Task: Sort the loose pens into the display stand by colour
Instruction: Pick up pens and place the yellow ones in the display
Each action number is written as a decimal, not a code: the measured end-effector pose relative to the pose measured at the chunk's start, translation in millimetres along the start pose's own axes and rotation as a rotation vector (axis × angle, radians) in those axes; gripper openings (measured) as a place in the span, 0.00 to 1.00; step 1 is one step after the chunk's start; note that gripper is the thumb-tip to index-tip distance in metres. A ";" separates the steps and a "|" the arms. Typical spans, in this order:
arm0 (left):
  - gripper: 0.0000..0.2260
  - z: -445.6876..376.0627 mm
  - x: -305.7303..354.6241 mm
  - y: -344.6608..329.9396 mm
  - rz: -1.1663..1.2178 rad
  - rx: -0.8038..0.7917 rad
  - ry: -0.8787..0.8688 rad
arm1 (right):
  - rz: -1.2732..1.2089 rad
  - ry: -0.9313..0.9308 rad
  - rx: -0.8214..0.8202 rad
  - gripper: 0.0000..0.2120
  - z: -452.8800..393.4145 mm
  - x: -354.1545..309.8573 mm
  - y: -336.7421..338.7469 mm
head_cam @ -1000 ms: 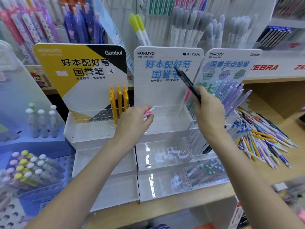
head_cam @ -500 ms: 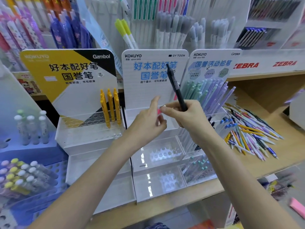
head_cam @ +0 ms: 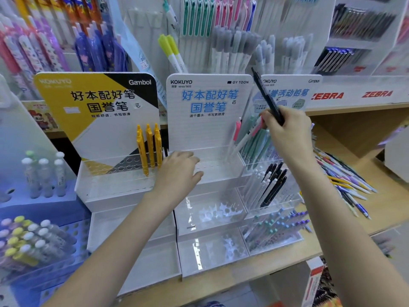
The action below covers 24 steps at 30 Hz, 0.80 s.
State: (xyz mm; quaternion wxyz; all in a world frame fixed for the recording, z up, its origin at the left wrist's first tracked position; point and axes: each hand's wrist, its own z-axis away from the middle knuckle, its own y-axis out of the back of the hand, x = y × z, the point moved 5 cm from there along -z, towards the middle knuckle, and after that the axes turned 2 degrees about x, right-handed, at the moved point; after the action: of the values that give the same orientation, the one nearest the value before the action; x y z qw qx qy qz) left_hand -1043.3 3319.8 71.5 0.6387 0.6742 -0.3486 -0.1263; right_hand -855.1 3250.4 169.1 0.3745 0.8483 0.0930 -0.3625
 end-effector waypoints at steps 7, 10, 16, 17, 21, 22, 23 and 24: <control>0.21 3.0 -11.8 -14.1 -0.013 -0.017 0.028 | 0.149 0.047 0.059 0.15 -8.5 9.8 -12.7; 0.21 2.7 -13.5 -16.4 -0.017 -0.010 0.028 | 0.131 0.079 0.110 0.15 -10.3 6.9 -6.2; 0.21 3.3 -13.6 -17.6 -0.016 0.010 0.024 | 0.200 0.060 0.017 0.13 -10.5 6.1 -16.2; 0.21 3.5 -13.8 -17.9 -0.021 0.010 0.022 | 0.216 0.049 -0.012 0.13 -8.1 8.2 -20.4; 0.21 4.1 -14.7 -17.9 -0.029 0.021 0.023 | 0.300 0.037 -0.070 0.10 0.0 13.5 -37.8; 0.21 3.8 -14.6 -17.7 -0.029 0.025 0.025 | 0.325 0.035 -0.061 0.10 -1.1 13.0 -40.8; 0.21 3.7 -14.2 -17.5 -0.028 0.027 0.025 | 0.338 0.030 -0.058 0.10 -1.8 12.2 -43.8; 0.21 3.5 -13.5 -17.3 -0.028 0.029 0.022 | 0.343 0.026 -0.067 0.10 -2.2 11.8 -46.4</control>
State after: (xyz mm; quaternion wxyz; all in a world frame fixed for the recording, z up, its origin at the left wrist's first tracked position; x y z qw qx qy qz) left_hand -1049.9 3324.7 50.8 0.6311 0.6894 -0.3339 -0.1225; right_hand -865.3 3283.3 135.7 0.4576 0.8435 -0.0364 -0.2790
